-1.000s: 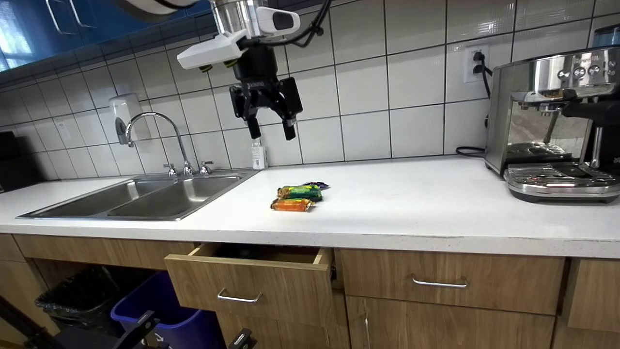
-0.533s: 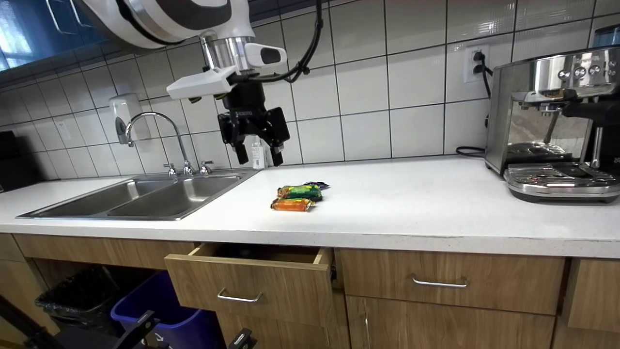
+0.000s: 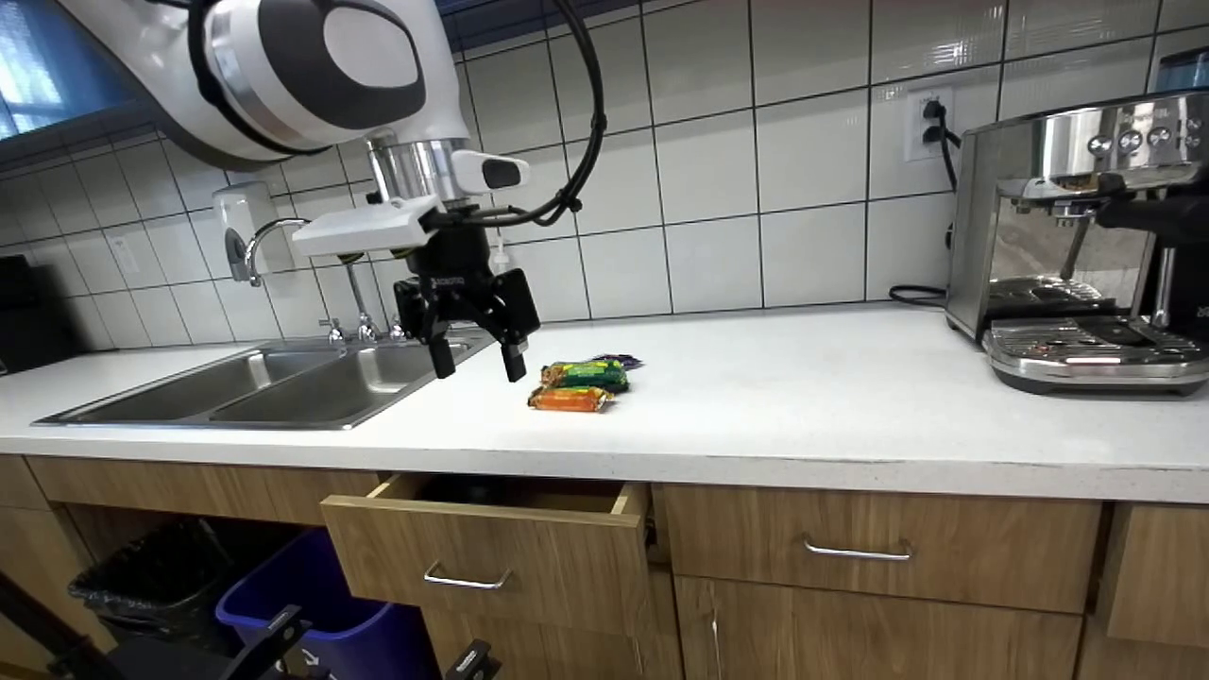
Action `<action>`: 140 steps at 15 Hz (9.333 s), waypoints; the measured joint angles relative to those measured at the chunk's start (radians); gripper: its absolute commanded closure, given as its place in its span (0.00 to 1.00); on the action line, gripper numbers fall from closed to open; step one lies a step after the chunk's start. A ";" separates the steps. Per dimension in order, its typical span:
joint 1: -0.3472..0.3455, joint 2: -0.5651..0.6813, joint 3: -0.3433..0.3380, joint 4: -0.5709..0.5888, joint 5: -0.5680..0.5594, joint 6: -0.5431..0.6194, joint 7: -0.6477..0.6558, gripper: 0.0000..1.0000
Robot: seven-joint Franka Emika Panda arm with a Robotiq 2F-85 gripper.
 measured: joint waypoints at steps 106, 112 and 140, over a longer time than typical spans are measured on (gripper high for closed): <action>0.195 0.675 -0.127 -0.017 -0.031 0.517 0.037 0.00; 0.197 0.672 -0.131 -0.016 -0.060 0.488 0.037 0.00; 0.165 0.653 -0.106 -0.012 -0.023 0.330 0.056 0.00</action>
